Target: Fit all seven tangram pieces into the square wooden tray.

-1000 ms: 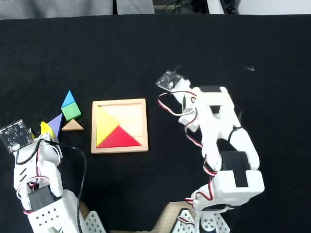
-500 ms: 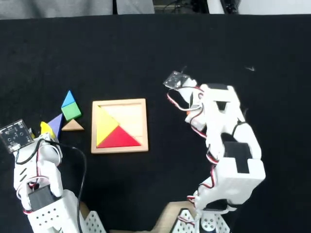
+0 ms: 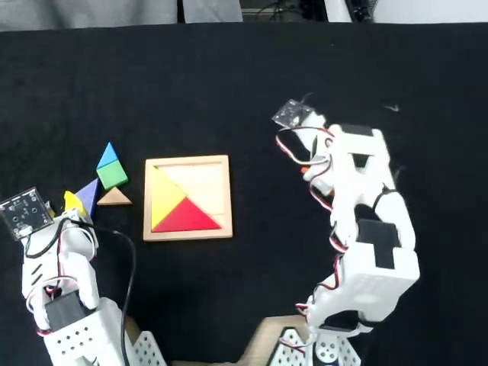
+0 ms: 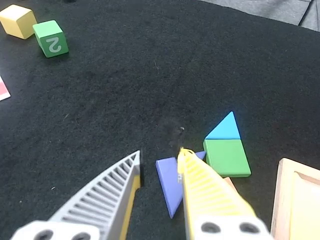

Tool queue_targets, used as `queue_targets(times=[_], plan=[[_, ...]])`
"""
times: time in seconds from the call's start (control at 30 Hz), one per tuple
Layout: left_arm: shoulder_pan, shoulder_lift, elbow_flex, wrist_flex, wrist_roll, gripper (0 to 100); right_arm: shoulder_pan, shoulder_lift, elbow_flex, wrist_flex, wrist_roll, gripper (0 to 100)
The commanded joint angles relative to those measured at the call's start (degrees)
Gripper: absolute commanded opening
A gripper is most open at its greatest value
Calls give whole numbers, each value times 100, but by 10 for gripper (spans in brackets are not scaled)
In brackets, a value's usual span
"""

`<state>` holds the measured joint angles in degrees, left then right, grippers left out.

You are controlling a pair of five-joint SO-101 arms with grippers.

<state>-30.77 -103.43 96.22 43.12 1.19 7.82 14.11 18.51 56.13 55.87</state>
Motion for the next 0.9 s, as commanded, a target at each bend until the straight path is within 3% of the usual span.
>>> queue_targets(times=[0.0,0.3,0.53,0.87], plan=[[145,-44,119,-62,35,130,246,-136,-488,62,35,215],[189,-44,119,-62,35,130,246,-110,-769,642,-97,218],[180,-44,119,-53,35,130,0,-101,-356,255,-369,220],[163,-44,119,-53,35,130,281,453,-497,18,-378,220]])
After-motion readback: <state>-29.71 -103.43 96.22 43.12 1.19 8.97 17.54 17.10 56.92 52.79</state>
